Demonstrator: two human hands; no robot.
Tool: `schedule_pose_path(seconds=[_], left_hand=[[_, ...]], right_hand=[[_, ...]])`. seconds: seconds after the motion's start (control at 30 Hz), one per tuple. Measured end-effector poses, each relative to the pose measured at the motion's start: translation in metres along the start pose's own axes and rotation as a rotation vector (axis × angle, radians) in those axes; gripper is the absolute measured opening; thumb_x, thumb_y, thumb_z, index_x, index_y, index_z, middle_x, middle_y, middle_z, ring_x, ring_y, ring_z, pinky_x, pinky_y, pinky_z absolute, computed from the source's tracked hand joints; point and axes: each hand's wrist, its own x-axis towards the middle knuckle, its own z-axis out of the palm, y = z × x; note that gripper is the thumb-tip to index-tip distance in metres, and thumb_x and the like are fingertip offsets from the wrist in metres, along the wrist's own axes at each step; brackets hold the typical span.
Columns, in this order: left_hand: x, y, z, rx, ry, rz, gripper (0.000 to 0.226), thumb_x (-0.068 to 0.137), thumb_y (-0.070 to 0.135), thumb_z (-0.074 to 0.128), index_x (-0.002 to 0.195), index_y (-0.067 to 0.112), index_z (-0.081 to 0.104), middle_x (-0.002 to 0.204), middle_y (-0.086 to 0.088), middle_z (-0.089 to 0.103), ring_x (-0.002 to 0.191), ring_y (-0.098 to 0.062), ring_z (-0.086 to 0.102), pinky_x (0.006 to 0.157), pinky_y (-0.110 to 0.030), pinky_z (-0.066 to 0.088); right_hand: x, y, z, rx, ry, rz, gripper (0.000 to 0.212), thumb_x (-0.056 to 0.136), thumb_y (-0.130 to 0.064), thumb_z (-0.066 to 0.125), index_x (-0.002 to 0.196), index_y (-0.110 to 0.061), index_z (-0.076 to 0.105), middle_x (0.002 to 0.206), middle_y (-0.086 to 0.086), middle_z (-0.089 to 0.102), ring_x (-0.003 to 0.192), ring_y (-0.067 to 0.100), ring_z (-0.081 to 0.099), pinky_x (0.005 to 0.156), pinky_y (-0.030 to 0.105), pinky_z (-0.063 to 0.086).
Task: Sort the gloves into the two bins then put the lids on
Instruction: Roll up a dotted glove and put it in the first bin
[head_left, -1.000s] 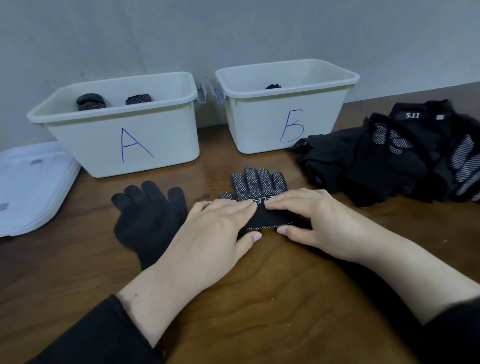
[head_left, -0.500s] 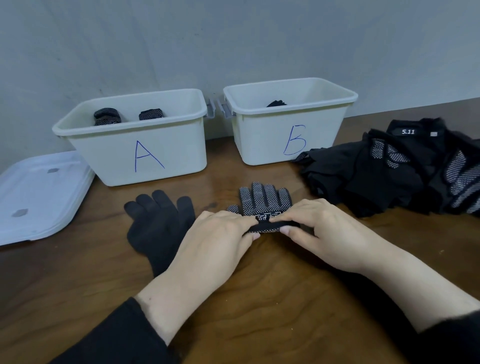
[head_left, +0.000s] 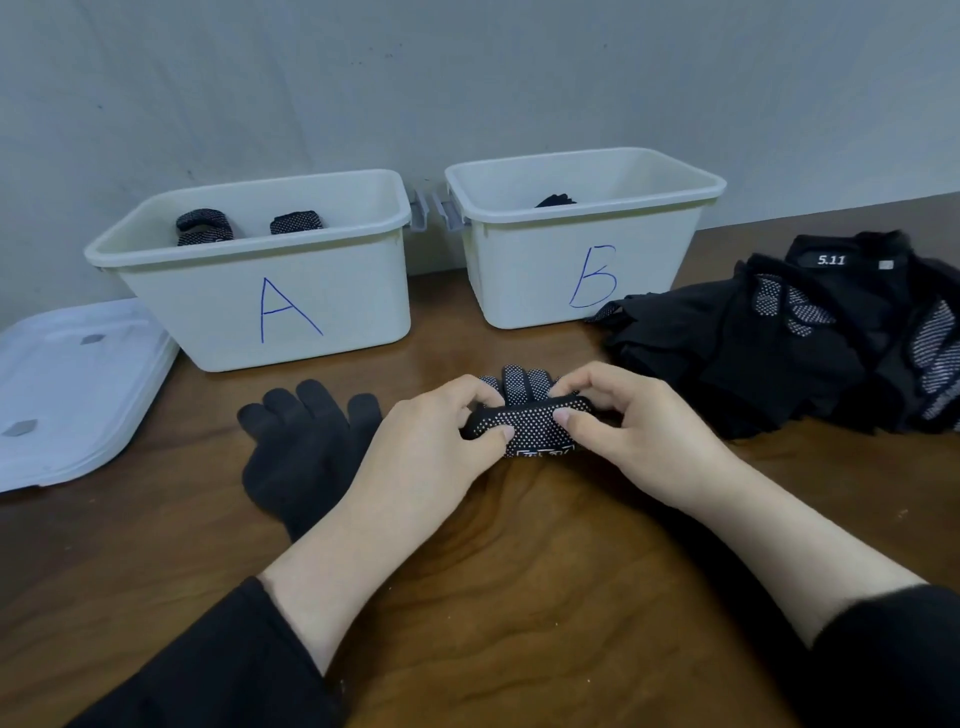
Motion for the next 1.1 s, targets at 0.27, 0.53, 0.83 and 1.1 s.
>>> schedule_pose_path(seconds=[0.27, 0.53, 0.83, 1.1], left_hand=[[0.010, -0.004, 0.003, 0.138, 0.099, 0.050, 0.030, 0.089, 0.041, 0.068, 0.118, 0.034, 0.063, 0.095, 0.017, 0.055, 0.085, -0.003, 0.052, 0.077, -0.020, 0.044], [0.006, -0.004, 0.008, 0.506, -0.065, 0.411, 0.044, 0.099, 0.044, 0.050, 0.138, 0.026, 0.057, 0.145, 0.010, 0.051, 0.134, -0.012, 0.040, 0.110, -0.031, 0.024], [0.007, -0.010, 0.009, 0.508, -0.122, 0.338, 0.054, 0.103, 0.047, 0.040, 0.153, 0.029, 0.034, 0.159, 0.016, 0.029, 0.148, 0.001, 0.019, 0.121, -0.029, 0.004], [0.007, -0.013, 0.011, 0.509, -0.047, 0.284, 0.053, 0.099, 0.049, 0.047, 0.150, 0.035, 0.039, 0.155, 0.020, 0.037, 0.141, -0.003, 0.029, 0.118, -0.032, 0.012]], right_hand=[[0.009, 0.004, 0.001, -0.267, 0.142, -0.140, 0.013, 0.090, -0.032, 0.070, 0.101, -0.035, 0.063, 0.095, -0.019, 0.058, 0.092, 0.008, 0.054, 0.088, 0.036, 0.047], [0.021, 0.015, 0.005, -0.370, 0.117, -0.228, 0.010, 0.096, -0.031, 0.061, 0.095, -0.028, 0.070, 0.100, -0.018, 0.056, 0.096, 0.001, 0.049, 0.088, 0.048, 0.047], [0.012, 0.012, -0.009, -0.537, -0.134, -0.275, 0.045, 0.092, -0.048, 0.061, 0.134, -0.031, 0.063, 0.131, -0.025, 0.056, 0.123, -0.003, 0.047, 0.116, 0.035, 0.024], [0.016, 0.011, 0.001, -0.549, -0.043, -0.273, 0.031, 0.092, -0.034, 0.070, 0.122, -0.036, 0.062, 0.117, -0.022, 0.060, 0.110, 0.001, 0.052, 0.107, 0.037, 0.033]])
